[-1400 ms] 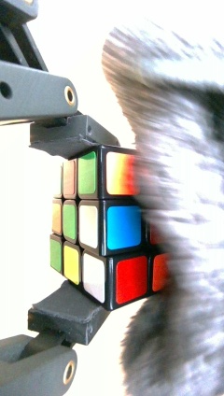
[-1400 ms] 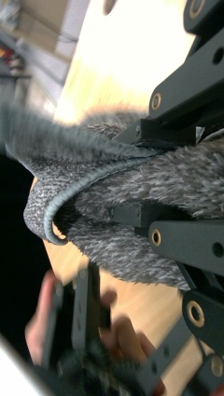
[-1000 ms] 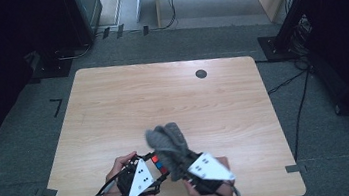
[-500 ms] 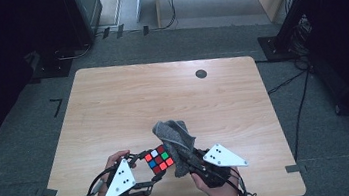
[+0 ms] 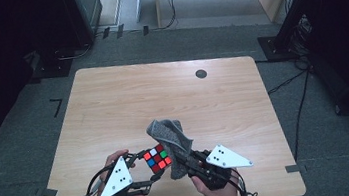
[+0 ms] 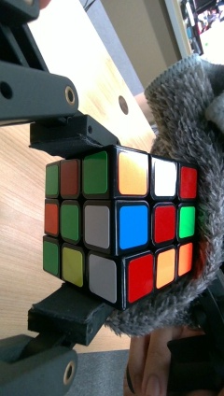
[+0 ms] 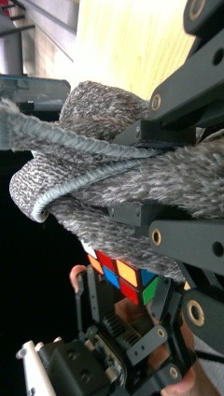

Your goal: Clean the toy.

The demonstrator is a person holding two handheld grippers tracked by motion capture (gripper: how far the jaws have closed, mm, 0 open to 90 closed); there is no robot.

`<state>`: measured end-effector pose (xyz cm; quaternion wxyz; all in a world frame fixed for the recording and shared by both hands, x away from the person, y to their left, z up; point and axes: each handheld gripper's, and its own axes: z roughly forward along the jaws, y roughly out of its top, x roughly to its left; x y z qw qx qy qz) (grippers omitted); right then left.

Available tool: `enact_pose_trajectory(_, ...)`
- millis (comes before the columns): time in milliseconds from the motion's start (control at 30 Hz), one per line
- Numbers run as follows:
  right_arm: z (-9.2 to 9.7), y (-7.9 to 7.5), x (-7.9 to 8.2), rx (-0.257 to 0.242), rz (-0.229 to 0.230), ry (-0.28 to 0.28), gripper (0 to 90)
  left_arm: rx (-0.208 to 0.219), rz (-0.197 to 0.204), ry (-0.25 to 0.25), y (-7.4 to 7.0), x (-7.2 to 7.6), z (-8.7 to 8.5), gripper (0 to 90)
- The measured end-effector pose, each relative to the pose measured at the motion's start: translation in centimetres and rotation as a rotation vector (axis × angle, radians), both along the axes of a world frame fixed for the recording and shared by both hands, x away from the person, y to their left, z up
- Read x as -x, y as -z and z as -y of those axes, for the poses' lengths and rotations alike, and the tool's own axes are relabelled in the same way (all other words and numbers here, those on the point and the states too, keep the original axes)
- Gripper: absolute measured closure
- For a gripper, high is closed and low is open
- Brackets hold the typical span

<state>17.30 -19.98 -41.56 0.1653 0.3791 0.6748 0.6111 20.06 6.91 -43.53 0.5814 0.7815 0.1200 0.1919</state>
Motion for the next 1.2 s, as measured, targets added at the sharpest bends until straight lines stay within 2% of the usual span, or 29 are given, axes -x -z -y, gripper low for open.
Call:
enact_pose_trajectory(67, -0.2, 0.4, -0.1, 0.019, -0.007, 0.009, 71.3, 0.006, -0.015, 0.004, -0.1, -0.1, -0.1, 34.4)
enact_pose_trajectory(100, -0.2, 0.8, -0.3, 0.012, -0.032, 0.007, 71.3, 0.024, -0.028, 0.01, -0.1, -0.2, -0.3, 34.4)
enact_pose_trajectory(133, -0.3, 1.2, -0.5, 0.026, -0.054, 0.004, 71.3, 0.056, -0.046, 0.018, -0.2, -0.3, -0.6, 34.4)
enact_pose_trajectory(167, -0.6, 1.5, -0.7, 0.066, -0.065, 0.008, 71.2, 0.085, -0.061, 0.02, -0.3, -0.5, -0.8, 34.4)
enact_pose_trajectory(233, -1.0, 1.7, -0.7, 0.127, -0.049, 0.024, 71.3, 0.139, -0.085, 0.007, -0.6, -0.9, -1.5, 34.3)
enact_pose_trajectory(300, -1.3, 1.8, -0.6, 0.12, -0.048, 0.008, 71.3, 0.19, -0.106, -0.015, -0.8, -1.2, -2.1, 34.3)
enact_pose_trajectory(333, -1.5, 1.9, -0.5, 0.122, -0.045, 0.002, 71.3, 0.235, -0.13, -0.03, -0.9, -1.4, -2.5, 34.4)
enact_pose_trajectory(367, -1.8, 2.0, -0.5, 0.127, -0.041, -0.016, 71.3, 0.263, -0.149, -0.035, -0.9, -1.6, -2.7, 34.4)
enact_pose_trajectory(433, -2.3, 2.3, -0.3, 0.12, -0.038, -0.046, 71.4, 0.333, -0.215, -0.036, -0.8, -2.1, -3.0, 34.4)
enact_pose_trajectory(500, -3.4, 2.5, 0.1, 0.12, -0.011, -0.085, 71.7, 0.325, -0.243, -0.032, -0.6, -2.1, -2.6, 34.4)
enact_pose_trajectory(600, -5.0, 2.5, 0.9, 0.173, 0.034, -0.129, 72.2, 0.296, -0.234, -0.027, -0.6, -1.9, -2.0, 34.3)
enact_pose_trajectory(667, -5.4, 2.6, 1.2, 0.218, 0.067, -0.129, 72.2, 0.293, -0.233, -0.033, -0.6, -1.9, -2.0, 34.3)
enact_pose_trajectory(700, -5.2, 2.5, 1.2, 0.237, 0.083, -0.109, 72.3, 0.294, -0.233, -0.039, -0.6, -2.0, -2.2, 34.4)
enact_pose_trajectory(800, -3.7, 2.0, 0.7, 0.178, 0.077, -0.031, 72.6, 0.313, -0.251, -0.042, -0.6, -2.3, -2.5, 34.4)
enact_pose_trajectory(867, -2.9, 1.9, 0.5, 0.151, 0.076, 0.017, 72.6, 0.31, -0.26, -0.036, -0.6, -2.3, -2.4, 34.4)
enact_pose_trajectory(1100, -4.9, 2.7, 1.1, 0.212, 0.089, -0.085, 72.1, 0.294, -0.266, -0.023, -0.3, -2.3, -1.9, 34.4)
enact_pose_trajectory(1200, -4.3, 2.4, 0.9, 0.2, 0.103, -0.08, 72.1, 0.309, -0.269, -0.024, -0.4, -2.3, -2.1, 34.4)
